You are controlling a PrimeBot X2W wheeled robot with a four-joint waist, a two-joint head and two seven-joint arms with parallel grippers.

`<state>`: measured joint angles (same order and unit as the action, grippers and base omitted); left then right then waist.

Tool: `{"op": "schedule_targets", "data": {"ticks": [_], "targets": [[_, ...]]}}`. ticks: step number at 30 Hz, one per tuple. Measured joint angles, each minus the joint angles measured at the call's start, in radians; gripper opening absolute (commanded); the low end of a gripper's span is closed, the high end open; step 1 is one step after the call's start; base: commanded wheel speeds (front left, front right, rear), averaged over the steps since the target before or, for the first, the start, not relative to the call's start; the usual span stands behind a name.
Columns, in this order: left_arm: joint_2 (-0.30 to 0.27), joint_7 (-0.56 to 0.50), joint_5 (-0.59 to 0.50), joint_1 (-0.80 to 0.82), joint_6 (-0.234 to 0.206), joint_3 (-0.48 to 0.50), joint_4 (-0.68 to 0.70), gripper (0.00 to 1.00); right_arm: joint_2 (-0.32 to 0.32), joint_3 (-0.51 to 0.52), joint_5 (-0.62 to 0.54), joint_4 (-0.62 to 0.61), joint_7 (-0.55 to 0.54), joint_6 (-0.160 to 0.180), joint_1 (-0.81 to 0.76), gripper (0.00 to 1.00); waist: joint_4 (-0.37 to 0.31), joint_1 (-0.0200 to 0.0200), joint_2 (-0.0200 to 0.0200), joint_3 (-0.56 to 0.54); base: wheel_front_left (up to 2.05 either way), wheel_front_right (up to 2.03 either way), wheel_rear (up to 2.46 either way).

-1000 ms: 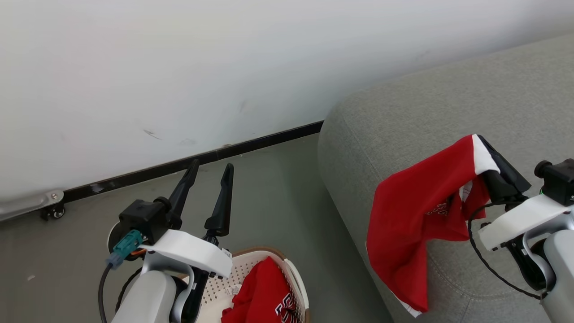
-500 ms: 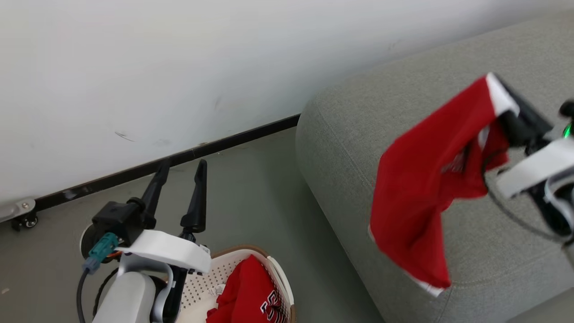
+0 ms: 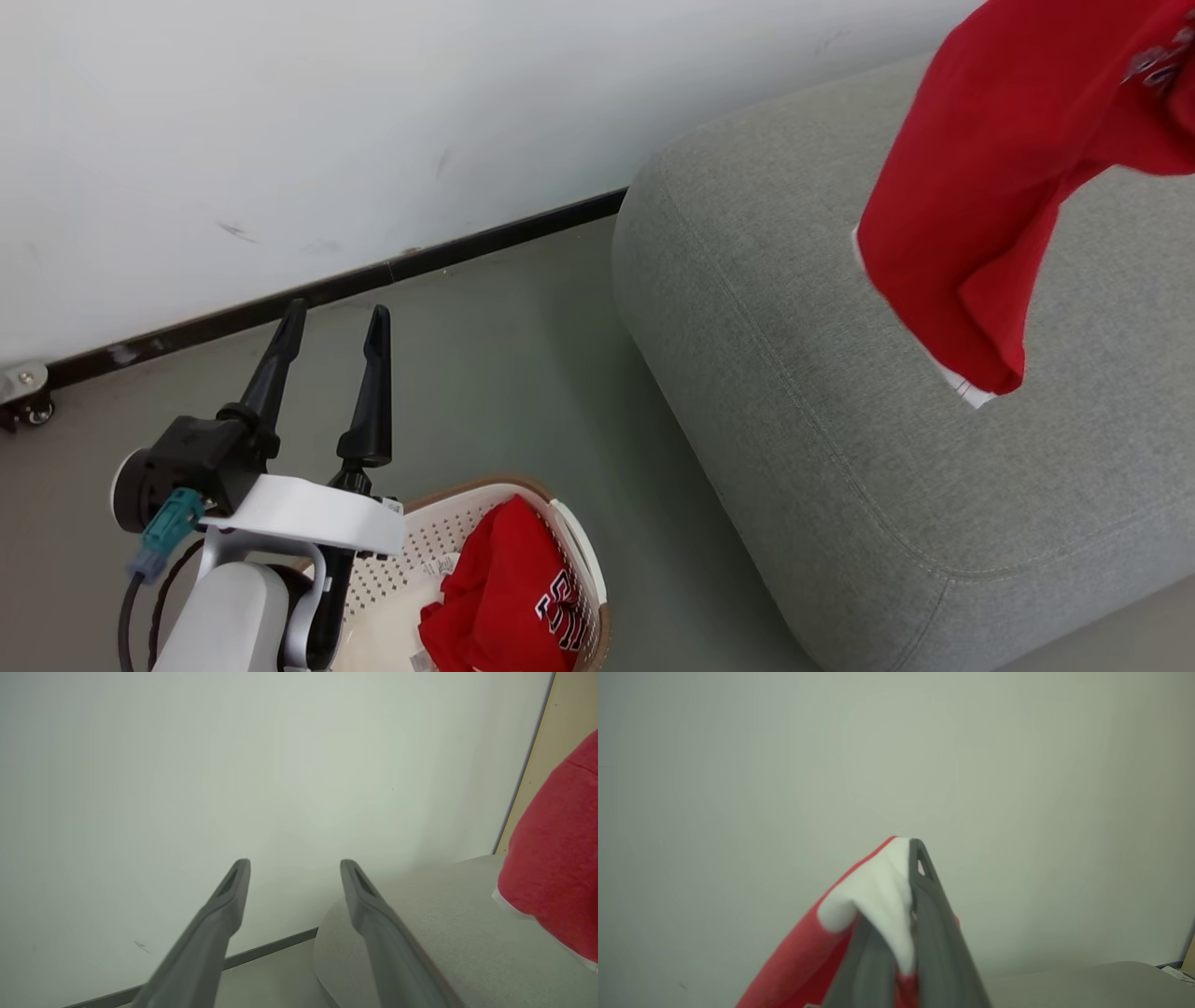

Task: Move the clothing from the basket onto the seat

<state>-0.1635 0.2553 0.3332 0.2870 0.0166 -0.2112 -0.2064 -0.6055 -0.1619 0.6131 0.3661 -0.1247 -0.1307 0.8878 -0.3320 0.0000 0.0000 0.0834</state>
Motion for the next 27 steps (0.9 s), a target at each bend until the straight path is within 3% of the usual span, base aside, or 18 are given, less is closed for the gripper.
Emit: {"op": "schedule_targets", "data": {"ticks": [12,17,27], "targets": [[-0.032,0.0,-0.022,-0.017,-0.017,0.012,0.063,1.0,-0.081,0.088,-0.015,0.171,-0.06,0.0,0.124,0.0,0.04,0.0,0.0,0.083,0.0,0.0,0.0],[-0.052,0.0,-0.032,-0.017,-0.018,0.011,0.1,1.0,-0.123,0.096,-0.024,0.209,-0.06,0.0,0.17,0.0,0.06,0.0,0.0,0.122,0.0,0.0,0.0],[-0.066,-0.027,-0.06,-0.015,-0.017,-0.013,0.151,1.0,-0.146,0.087,-0.061,0.257,-0.033,0.0,0.185,0.0,0.095,0.0,0.0,0.201,0.0,0.0,0.0]]}}
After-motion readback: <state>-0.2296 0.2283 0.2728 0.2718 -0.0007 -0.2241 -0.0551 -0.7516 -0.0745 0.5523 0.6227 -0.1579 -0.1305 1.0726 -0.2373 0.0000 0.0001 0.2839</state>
